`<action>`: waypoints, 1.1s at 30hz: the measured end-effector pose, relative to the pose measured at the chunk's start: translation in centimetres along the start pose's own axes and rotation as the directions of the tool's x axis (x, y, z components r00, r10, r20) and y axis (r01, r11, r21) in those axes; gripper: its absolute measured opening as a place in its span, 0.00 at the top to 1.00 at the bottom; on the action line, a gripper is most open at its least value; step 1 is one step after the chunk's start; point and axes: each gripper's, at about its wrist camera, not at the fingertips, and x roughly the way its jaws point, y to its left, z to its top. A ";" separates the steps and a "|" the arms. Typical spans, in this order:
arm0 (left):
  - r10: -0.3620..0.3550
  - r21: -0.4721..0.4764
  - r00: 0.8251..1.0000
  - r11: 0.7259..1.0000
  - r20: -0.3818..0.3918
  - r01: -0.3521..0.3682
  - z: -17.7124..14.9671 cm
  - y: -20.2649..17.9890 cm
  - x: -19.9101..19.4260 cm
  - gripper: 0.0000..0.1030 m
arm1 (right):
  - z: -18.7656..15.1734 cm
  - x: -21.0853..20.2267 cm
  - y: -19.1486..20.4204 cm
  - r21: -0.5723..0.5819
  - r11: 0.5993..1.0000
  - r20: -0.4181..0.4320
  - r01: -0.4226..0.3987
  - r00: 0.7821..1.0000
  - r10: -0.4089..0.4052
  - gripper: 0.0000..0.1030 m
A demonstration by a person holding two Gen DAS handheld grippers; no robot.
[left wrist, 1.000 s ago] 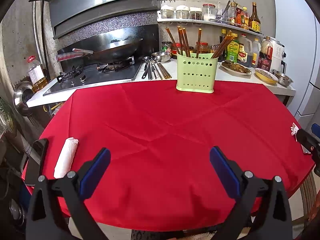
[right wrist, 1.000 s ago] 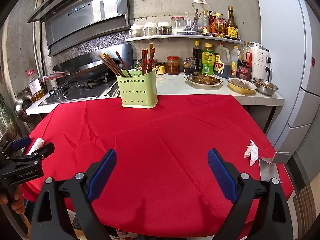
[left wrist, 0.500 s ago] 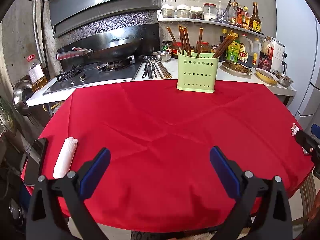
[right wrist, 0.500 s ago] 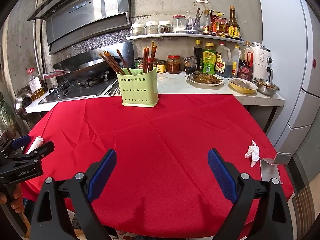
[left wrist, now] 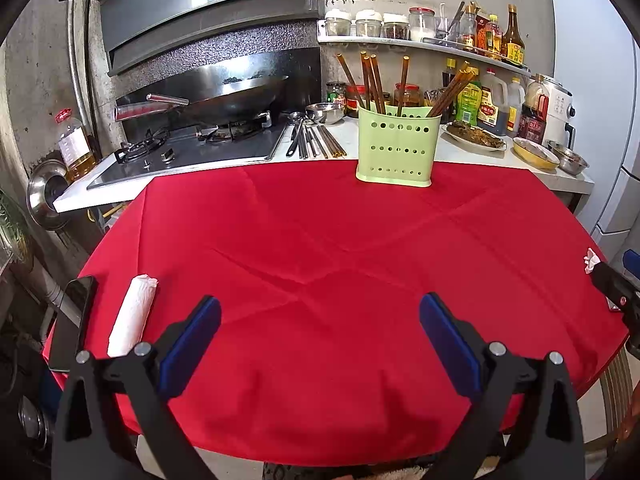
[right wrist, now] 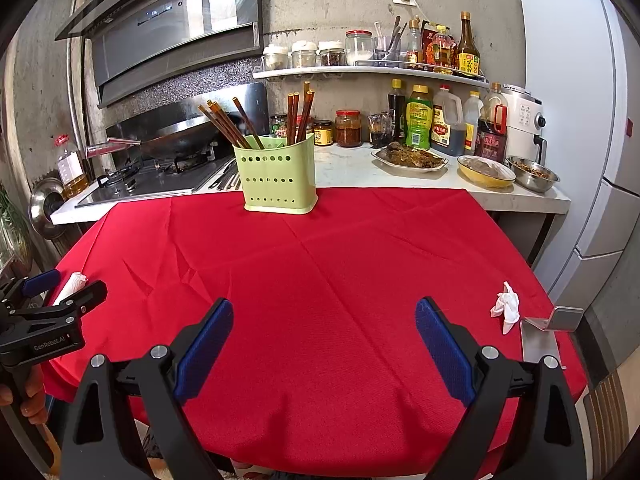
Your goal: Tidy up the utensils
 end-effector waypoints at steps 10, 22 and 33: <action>0.001 0.002 1.000 1.000 -0.006 -0.001 -0.1 0.0 0.0 0.06 | -0.1 -0.1 -0.1 0.005 1.000 0.000 0.004 1.000 -0.004 0.11; 0.003 0.005 1.000 1.000 -0.009 -0.002 -0.1 -0.1 0.1 0.06 | -0.1 0.0 -0.1 0.002 1.000 -0.006 0.005 1.000 -0.005 0.11; -0.002 0.008 1.000 1.000 -0.006 0.002 -0.1 -0.3 0.0 0.06 | -0.2 -0.1 0.0 0.004 1.000 -0.008 0.006 1.000 -0.006 0.11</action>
